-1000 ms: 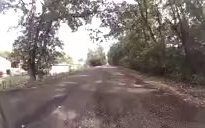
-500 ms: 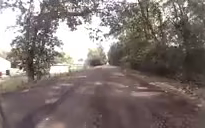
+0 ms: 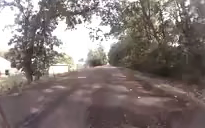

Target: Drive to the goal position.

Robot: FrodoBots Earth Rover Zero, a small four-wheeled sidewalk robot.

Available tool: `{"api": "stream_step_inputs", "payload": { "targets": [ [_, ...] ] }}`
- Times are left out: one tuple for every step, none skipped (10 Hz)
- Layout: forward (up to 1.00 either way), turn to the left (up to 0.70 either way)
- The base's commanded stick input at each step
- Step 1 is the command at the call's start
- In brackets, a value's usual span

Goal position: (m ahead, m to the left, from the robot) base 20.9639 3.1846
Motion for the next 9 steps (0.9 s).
{"api": "stream_step_inputs", "payload": {
  "targets": [
    [0.7, 0.0],
    [0.7, 0.0],
    [0.7, 0.0],
    [0.7, 0.0],
    [0.7, 0.0],
    [0.7, 0.0],
    [0.7, 0.0],
    [0.7, 0.0],
    [0.7, 0.0]
  ]
}}
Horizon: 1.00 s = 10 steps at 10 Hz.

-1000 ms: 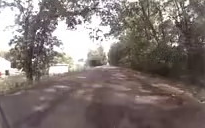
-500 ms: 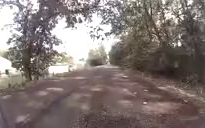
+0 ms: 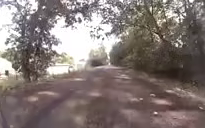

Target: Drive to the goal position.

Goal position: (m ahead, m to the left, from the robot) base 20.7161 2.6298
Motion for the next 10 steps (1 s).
{"api": "stream_step_inputs", "payload": {
  "targets": [
    [0.7, 0.0],
    [0.7, 0.0],
    [0.7, 0.0],
    [0.7, 0.0],
    [0.7, 0.0],
    [0.7, 0.0],
    [0.7, 0.0],
    [0.7, 0.0],
    [0.7, 0.0],
    [0.7, 0.0]
  ]
}}
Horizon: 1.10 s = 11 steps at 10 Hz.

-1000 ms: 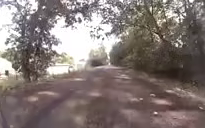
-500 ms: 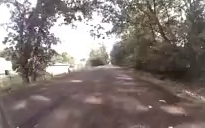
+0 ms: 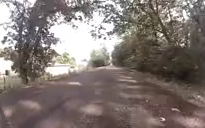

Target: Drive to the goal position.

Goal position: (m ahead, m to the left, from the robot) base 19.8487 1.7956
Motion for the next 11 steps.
{"api": "stream_step_inputs", "payload": {
  "targets": [
    [0.7, 0.0],
    [0.7, 0.0],
    [0.7, 0.0],
    [0.7, 0.0],
    [0.7, 0.0],
    [0.7, 0.0],
    [0.7, 0.0],
    [0.7, 0.0],
    [0.7, 0.0],
    [0.7, 0.0],
    [0.7, 0.0]
  ]
}}
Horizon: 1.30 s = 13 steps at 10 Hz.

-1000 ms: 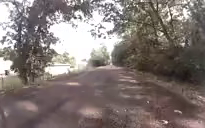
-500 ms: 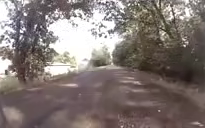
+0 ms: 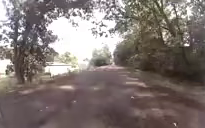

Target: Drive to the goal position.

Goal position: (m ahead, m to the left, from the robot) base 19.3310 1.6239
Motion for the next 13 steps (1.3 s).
{"api": "stream_step_inputs", "payload": {
  "targets": [
    [0.7, 0.0],
    [0.7, 0.0],
    [0.7, 0.0],
    [0.7, 0.0],
    [0.7, 0.0],
    [0.7, 0.0],
    [0.7, 0.0],
    [0.7, 0.0],
    [0.7, 0.0],
    [0.7, 0.0],
    [0.7, 0.0],
    [0.7, 0.0],
    [0.7, 0.0]
  ]
}}
